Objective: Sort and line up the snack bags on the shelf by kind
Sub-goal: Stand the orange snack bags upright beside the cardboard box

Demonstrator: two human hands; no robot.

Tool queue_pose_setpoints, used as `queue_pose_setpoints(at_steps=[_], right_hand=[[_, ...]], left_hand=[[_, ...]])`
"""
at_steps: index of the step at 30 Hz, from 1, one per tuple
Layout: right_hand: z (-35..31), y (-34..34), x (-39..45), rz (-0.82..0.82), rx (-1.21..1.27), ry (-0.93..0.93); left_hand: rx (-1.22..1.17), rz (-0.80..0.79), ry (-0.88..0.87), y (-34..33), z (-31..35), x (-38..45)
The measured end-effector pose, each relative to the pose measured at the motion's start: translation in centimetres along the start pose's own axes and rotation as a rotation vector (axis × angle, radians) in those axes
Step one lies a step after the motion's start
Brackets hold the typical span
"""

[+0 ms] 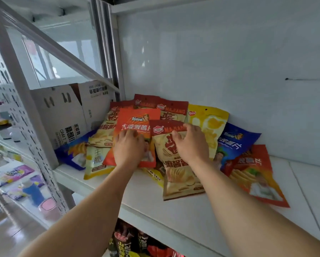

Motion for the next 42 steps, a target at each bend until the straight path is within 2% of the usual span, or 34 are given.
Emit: queue_pose_setpoints(at_steps=[8,11,15,17,23,28,34,38,42], right_hand=[[-0.6,-1.8,-1.5,0.104,-0.165,-0.165],[-0.4,-2.1,-2.3,0.115,-0.228,-0.225],[0.2,-2.2,-3.2,0.124,-0.282,-0.323],[0.3,-1.7,-3.8,0.141,-0.281,-0.388],[1.4,-0.8,-5.6,0.023,-0.255,-0.551],[3.7,-1.2,-5.5,-0.023,0.049,-0.609],[5.9,0.7,-6.0,-0.007,0.577,-0.613],[7.2,4.8,-7.4,0.016,0.745,-0.584],[9.6,10.7,-10.5,0.129,0.808,-0.585]], left_hand=[[-0.073,-0.083,-0.024,-1.2,-2.2,3.0],[-0.085,-0.062,-0.036,-1.1,-2.5,3.2],[-0.071,-0.159,0.127,-1.3,-4.6,3.9],[-0.052,-0.202,0.155,-1.4,-5.1,4.1],[-0.052,-0.209,0.084,-0.6,-4.7,4.4],[-0.237,-0.213,0.063,-0.7,-4.3,4.1],[-0.515,-0.339,0.172,-1.1,-3.9,2.9],[-0.747,-0.478,0.243,-1.3,-2.3,0.2],[-1.023,-0.601,0.213,-1.1,2.2,-4.5]])
Point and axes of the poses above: each hand's wrist, its own x-axis towards the middle knuckle, its own y-axis out of the back of the hand, z = x × y, the point moved 7 cm from there along x, towards the middle knuckle
